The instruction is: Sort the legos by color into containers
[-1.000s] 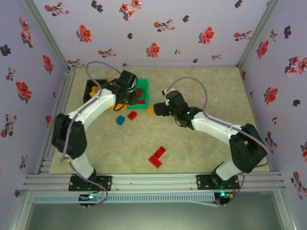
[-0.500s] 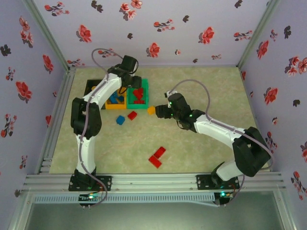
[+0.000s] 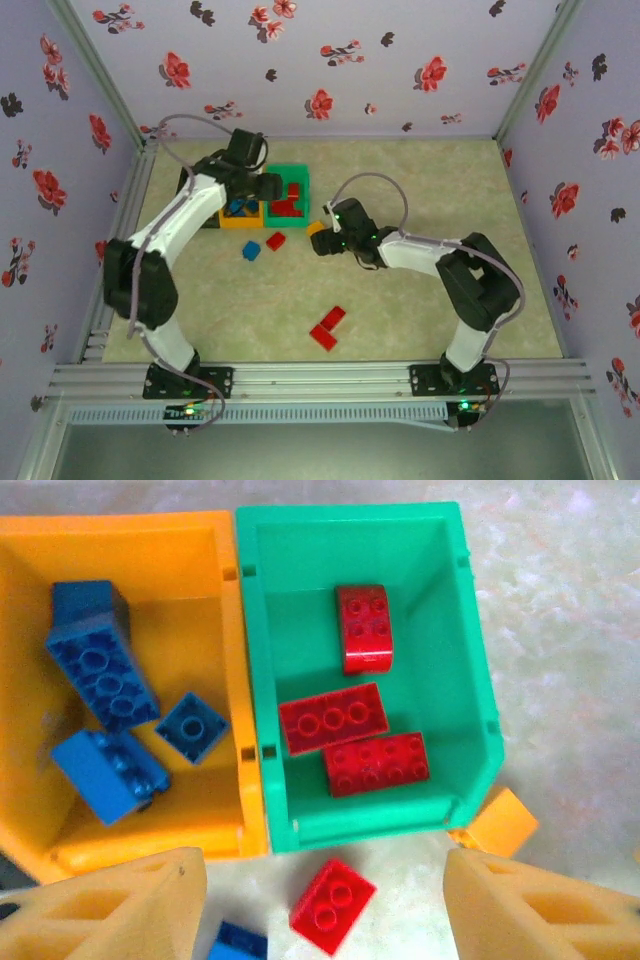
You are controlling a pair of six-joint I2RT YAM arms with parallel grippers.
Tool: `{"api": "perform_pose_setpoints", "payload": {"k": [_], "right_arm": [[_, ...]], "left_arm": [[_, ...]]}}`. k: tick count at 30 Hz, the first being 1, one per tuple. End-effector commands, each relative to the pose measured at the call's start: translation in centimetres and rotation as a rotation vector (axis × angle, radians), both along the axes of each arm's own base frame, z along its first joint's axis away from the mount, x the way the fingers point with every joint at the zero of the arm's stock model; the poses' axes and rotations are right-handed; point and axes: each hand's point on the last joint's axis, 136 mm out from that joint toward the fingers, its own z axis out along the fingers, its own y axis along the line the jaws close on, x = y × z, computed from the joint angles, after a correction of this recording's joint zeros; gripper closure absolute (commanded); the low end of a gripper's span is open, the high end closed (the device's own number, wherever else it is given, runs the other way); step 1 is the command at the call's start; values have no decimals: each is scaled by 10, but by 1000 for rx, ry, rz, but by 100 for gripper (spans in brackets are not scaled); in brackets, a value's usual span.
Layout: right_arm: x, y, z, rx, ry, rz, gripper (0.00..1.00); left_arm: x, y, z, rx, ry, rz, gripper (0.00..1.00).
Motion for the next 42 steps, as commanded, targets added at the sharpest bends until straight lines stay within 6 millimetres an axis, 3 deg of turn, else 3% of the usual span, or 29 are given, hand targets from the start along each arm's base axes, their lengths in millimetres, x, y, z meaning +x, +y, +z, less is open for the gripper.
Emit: {"api": "perform_pose_setpoints", "payload": {"k": [1, 6, 15, 21, 28, 34, 37, 42], "right_arm": [[16, 15, 12, 25, -46, 30, 21], [26, 23, -2, 2, -28, 41, 21], [42, 35, -20, -7, -18, 84, 22], [27, 60, -18, 107, 27, 219, 23], [-8, 71, -5, 251, 87, 325, 26], [-48, 66, 12, 333, 145, 405, 29], [-50, 53, 29, 344, 114, 360, 28], [-32, 16, 64, 327, 39, 190, 25]], "left_arm": [[-20, 4, -2, -52, 5, 20, 34], [-42, 12, -11, -74, 20, 36, 34], [-62, 20, -20, -86, 43, 53, 34], [-66, 20, -17, -91, 42, 50, 33], [-69, 16, -19, -99, 50, 38, 33], [-77, -1, -37, -111, 94, 7, 33], [-82, -18, -49, -114, 125, -21, 33], [-86, -45, -68, -111, 165, -52, 33]]}}
